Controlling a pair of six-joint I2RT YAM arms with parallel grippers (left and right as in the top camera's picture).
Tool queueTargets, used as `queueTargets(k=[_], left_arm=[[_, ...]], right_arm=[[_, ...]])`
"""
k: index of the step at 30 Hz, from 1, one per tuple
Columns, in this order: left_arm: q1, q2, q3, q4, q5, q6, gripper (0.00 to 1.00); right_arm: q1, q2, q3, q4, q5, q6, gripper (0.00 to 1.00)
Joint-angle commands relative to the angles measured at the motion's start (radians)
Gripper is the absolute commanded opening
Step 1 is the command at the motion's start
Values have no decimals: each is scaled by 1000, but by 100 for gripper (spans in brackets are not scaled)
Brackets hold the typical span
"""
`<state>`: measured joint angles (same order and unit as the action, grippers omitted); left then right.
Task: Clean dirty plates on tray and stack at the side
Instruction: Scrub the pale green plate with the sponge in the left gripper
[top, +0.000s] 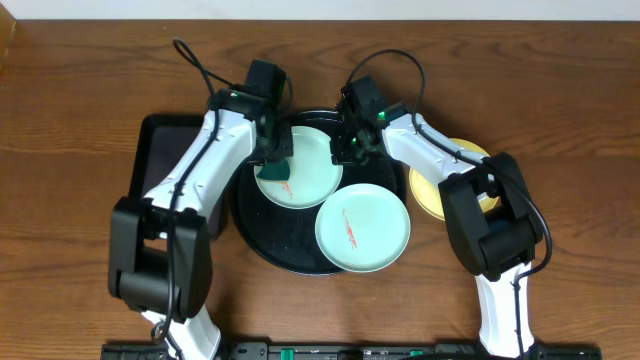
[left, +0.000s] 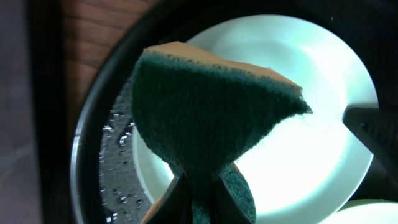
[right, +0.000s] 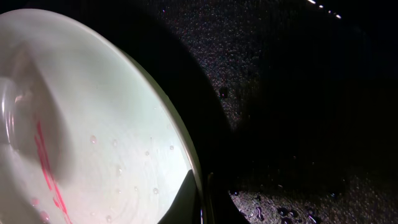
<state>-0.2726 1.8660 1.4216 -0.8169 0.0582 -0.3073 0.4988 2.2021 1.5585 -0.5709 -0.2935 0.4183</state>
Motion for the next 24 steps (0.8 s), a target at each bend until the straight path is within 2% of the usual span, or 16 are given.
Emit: queueTargets(k=[1, 11, 19, 24], left_arm=[[2, 47, -2, 4, 0, -29, 8], [-14, 137, -2, 34, -8, -48, 7], [-37, 152, -2, 46, 278, 161, 7], [-29, 152, -2, 64, 242, 159, 8]], right_arm=[[-2, 56, -3, -13, 46, 15, 1], [0, 56, -3, -15, 55, 15, 1], [-2, 56, -3, -16, 55, 15, 1], [-2, 56, -3, -16, 57, 15, 1]])
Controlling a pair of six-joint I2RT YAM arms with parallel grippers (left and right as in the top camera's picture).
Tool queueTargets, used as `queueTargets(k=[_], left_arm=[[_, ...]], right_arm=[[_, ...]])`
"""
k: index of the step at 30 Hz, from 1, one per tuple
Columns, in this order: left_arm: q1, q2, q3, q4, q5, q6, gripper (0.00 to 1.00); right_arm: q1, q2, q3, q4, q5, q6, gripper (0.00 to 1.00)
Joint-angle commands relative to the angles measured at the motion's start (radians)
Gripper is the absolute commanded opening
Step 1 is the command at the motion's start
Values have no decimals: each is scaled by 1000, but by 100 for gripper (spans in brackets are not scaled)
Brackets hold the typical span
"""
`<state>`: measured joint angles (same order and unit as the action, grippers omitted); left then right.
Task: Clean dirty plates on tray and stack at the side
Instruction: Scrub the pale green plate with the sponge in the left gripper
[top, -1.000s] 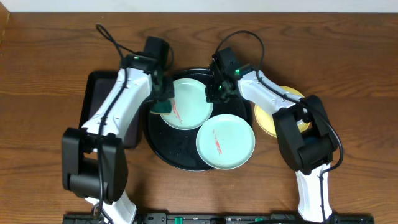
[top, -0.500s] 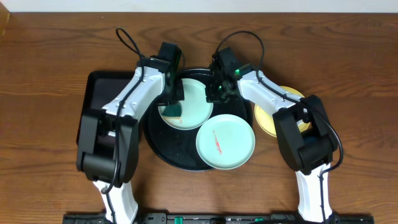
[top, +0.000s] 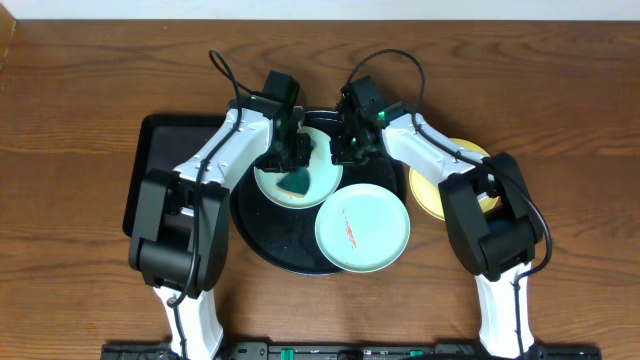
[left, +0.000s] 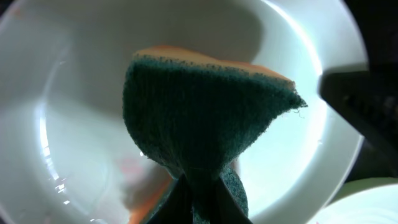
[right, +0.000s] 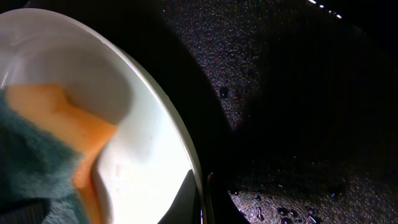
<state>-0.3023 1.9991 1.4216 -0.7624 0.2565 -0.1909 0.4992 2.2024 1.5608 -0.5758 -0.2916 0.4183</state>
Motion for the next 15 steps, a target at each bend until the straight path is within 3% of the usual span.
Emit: queueTargets(k=[1, 8, 11, 15], left_arm=[[3, 19, -2, 13, 16, 31, 7], [4, 19, -2, -17, -444, -205, 7], [5, 19, -2, -33, -498, -215, 8], [2, 19, -2, -40, -450, -203, 7]], right_arm=[[-2, 56, -5, -11, 56, 15, 1], [-2, 56, -5, -11, 56, 15, 1], [-2, 56, -5, -11, 56, 15, 1], [-2, 56, -5, -11, 56, 15, 1]])
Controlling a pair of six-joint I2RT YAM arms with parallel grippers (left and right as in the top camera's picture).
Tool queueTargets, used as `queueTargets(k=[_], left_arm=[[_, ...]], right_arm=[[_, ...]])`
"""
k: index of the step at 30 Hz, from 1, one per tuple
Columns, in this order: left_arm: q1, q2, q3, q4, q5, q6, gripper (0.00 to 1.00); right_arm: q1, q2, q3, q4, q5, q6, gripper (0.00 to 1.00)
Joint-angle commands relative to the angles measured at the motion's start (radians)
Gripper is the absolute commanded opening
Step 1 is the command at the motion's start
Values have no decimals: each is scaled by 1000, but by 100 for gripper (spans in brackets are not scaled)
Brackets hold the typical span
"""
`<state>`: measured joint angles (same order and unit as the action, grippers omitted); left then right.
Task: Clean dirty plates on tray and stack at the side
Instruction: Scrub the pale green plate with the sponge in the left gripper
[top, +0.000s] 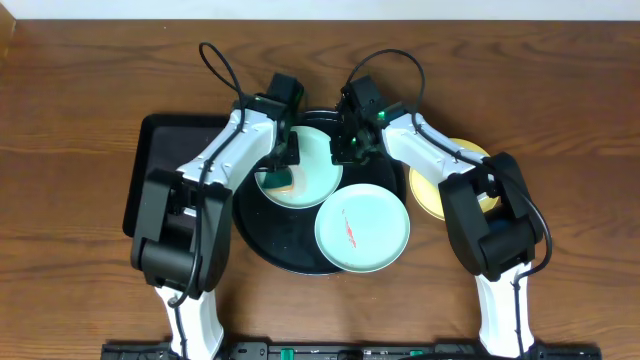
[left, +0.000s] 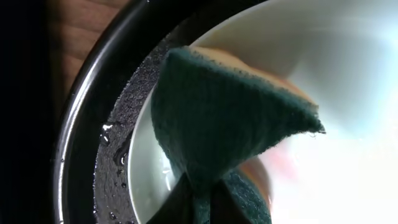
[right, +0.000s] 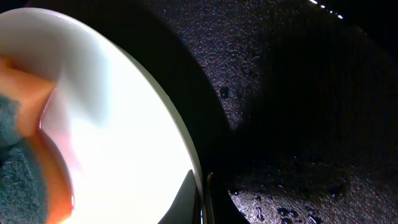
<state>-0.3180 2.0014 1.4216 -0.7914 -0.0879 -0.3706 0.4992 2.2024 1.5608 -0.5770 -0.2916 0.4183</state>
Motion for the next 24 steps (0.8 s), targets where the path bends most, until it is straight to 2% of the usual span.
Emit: queueTargets(k=[1, 7, 10, 15, 24], left_arm=[[18, 16, -2, -10, -51, 4, 7], [18, 16, -2, 0, 434, 310, 7], [18, 16, -2, 8, 516, 340, 7], [21, 16, -2, 49, 483, 316, 7], [20, 16, -1, 27, -22, 24, 7]], right_arm=[[-2, 56, -5, -10, 56, 15, 1], [-2, 56, -5, -10, 60, 15, 1], [-2, 56, -5, -10, 60, 15, 1], [-2, 56, -5, -14, 60, 15, 1], [-2, 56, -5, -18, 60, 15, 1]])
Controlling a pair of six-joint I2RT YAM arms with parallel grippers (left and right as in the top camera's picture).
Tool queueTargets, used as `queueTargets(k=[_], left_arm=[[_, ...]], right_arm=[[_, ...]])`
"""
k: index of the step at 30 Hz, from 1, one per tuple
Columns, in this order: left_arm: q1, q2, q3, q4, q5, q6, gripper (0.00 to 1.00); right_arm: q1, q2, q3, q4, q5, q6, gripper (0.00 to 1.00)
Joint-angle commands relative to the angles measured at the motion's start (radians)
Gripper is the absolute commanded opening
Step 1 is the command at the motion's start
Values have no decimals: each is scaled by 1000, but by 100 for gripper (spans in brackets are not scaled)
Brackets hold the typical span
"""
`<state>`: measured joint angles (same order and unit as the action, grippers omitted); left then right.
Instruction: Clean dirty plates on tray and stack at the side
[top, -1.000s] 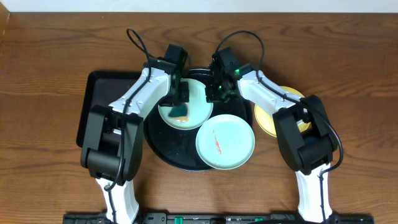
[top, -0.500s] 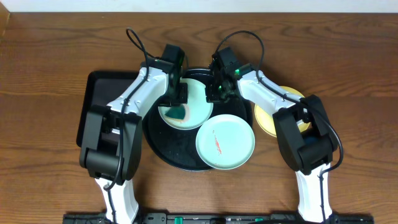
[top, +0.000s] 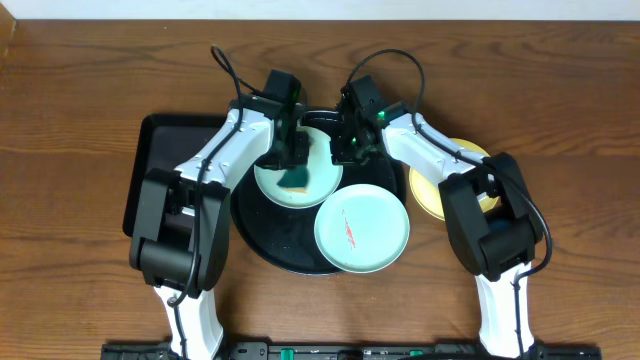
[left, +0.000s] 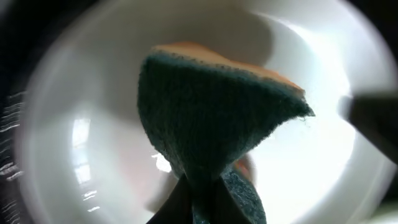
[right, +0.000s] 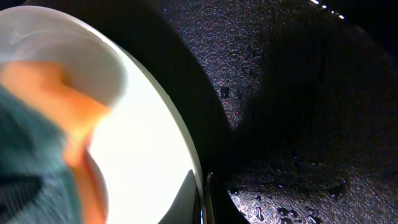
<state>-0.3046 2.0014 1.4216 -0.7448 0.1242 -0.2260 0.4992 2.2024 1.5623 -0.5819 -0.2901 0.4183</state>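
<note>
On the round black tray (top: 262, 240) lie two pale green plates. The back plate (top: 318, 180) has my left gripper (top: 293, 165) over its middle, shut on a green and orange sponge (top: 296, 179) (left: 211, 124) pressed onto the plate (left: 74, 124). My right gripper (top: 345, 152) (right: 202, 193) is shut on this plate's right rim (right: 180, 143), one finger inside, one outside. The front plate (top: 362, 227) carries a red smear. The sponge also shows at the left in the right wrist view (right: 37, 143).
A yellow plate (top: 432, 190) lies on the wood to the right of the tray, partly under my right arm. A rectangular black tray (top: 150, 170) sits at the left. Water drops cover the round tray's floor (right: 298, 124).
My left gripper and the sponge have moved right, from the back plate's left edge to its middle. My right gripper still pinches the rim.
The sponge was at the back plate's left part, where a red smear showed on the plate. Then it was in the middle, then at the left edge, and now in the middle again. My right gripper stayed clamped on the rim throughout.
</note>
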Motion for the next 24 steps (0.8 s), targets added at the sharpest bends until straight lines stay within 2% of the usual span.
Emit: queueTargets(k=[1, 7, 15, 24], left_arm=[[7, 15, 2, -37, -261, -138, 7], [7, -25, 38, -70, -283, -150, 7], [27, -176, 70, -130, -283, -150, 8], [203, -326, 70, -246, -283, -133, 8]], right_arm=[[-2, 56, -6, -13, 58, 15, 1], [-2, 56, -6, -16, 58, 15, 1], [-2, 56, -6, -22, 58, 14, 1], [0, 16, -5, -20, 56, 11, 1]])
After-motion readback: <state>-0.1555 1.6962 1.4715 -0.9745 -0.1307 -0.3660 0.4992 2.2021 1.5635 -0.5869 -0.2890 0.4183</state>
